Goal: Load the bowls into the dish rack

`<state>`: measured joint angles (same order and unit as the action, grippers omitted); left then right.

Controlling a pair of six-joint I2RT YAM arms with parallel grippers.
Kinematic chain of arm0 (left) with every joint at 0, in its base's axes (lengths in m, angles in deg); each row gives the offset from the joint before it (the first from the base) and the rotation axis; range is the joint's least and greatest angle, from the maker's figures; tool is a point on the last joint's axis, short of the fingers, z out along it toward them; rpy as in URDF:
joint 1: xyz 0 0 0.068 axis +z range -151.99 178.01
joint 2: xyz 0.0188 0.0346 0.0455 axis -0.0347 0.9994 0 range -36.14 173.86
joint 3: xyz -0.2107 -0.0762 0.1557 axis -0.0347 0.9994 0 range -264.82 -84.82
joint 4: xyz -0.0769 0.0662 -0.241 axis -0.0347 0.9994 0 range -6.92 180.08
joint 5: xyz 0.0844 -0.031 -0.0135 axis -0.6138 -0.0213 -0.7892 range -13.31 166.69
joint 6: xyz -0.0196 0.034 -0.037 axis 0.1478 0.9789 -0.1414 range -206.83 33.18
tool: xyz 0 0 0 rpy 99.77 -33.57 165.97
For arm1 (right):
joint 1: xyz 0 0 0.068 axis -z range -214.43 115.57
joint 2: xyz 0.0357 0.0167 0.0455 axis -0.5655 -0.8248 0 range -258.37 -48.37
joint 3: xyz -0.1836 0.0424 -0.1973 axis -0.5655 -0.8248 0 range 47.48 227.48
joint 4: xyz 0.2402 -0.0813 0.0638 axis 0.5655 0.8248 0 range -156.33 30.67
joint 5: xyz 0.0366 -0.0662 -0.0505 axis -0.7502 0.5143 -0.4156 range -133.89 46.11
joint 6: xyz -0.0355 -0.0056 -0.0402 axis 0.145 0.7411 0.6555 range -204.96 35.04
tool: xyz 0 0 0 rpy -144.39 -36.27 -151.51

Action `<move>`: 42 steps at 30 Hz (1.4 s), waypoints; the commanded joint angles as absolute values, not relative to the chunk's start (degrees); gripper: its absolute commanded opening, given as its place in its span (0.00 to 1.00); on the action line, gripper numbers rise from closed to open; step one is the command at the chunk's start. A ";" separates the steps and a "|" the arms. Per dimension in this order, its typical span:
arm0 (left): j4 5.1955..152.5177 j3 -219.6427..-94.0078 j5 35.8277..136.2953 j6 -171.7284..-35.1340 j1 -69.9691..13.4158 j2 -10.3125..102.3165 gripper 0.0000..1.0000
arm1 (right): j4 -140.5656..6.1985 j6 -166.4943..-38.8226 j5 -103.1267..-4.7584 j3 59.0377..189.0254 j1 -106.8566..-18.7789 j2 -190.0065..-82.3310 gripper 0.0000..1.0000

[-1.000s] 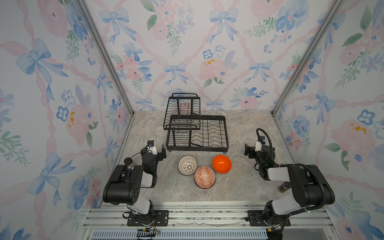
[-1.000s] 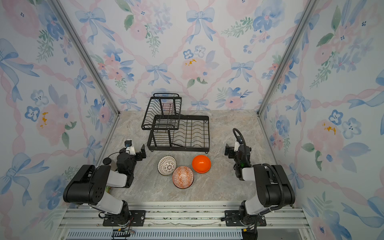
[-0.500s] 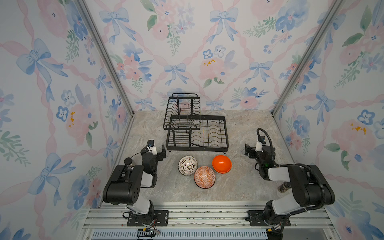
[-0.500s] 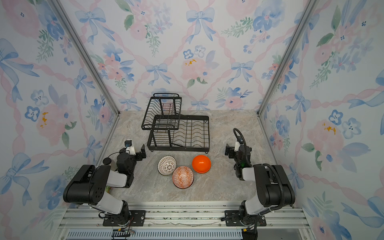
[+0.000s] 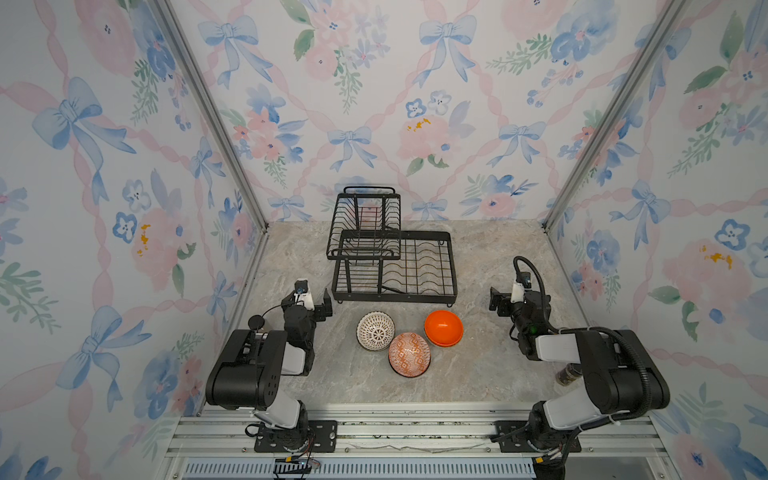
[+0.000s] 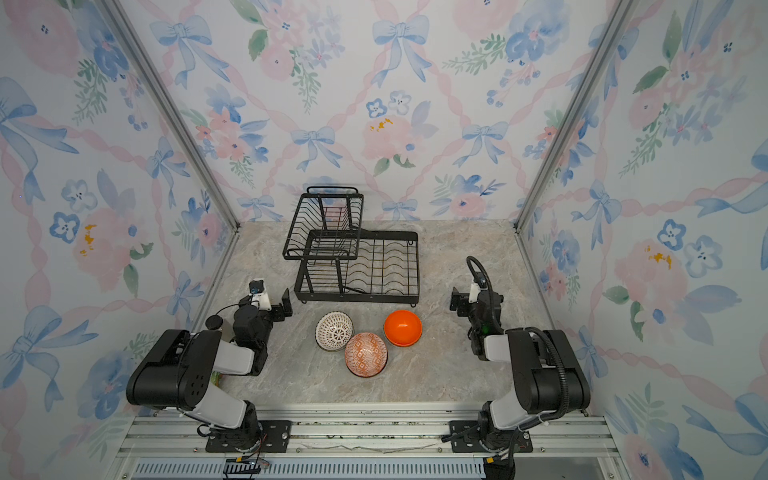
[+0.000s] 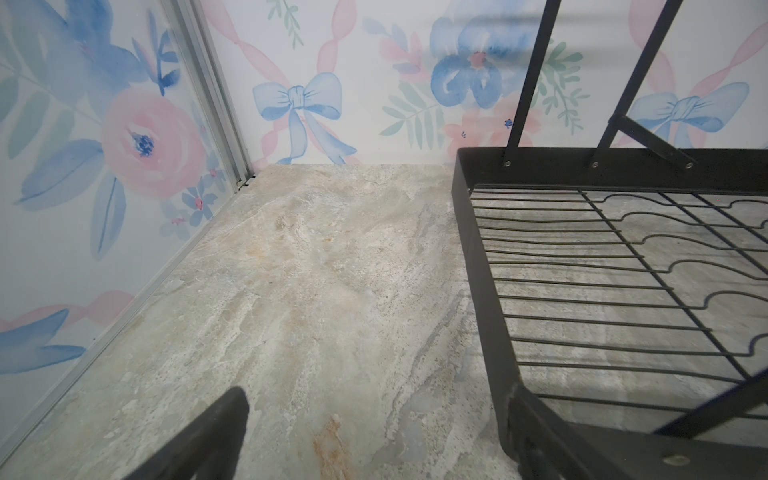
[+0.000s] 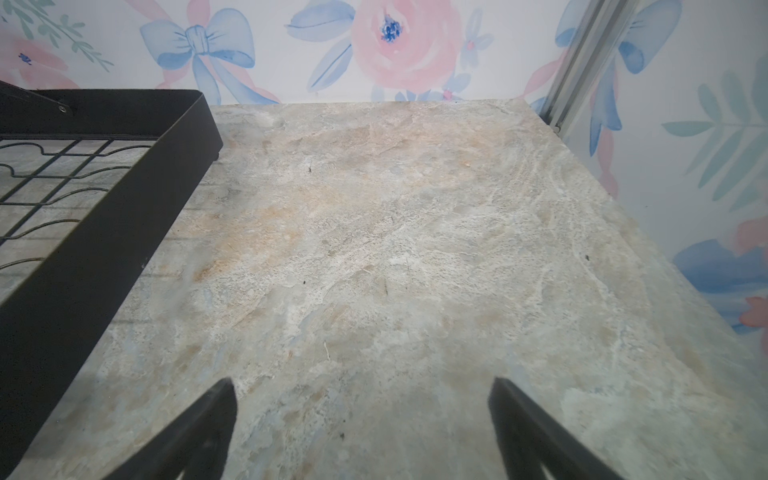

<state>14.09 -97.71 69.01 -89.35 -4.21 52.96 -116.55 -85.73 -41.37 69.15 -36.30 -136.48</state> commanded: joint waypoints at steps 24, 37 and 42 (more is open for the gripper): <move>88.34 -119.81 62.33 -100.37 -23.25 22.31 0.98 | -36.34 -93.53 -43.04 107.26 -45.58 -119.20 0.97; 98.47 -128.84 76.90 -92.47 -32.26 34.53 0.98 | -28.80 -91.26 -42.59 109.28 -48.41 -120.97 0.97; 98.81 -127.55 76.43 -93.50 -33.01 35.32 0.96 | -23.44 -92.60 -41.37 112.43 -47.63 -123.61 0.97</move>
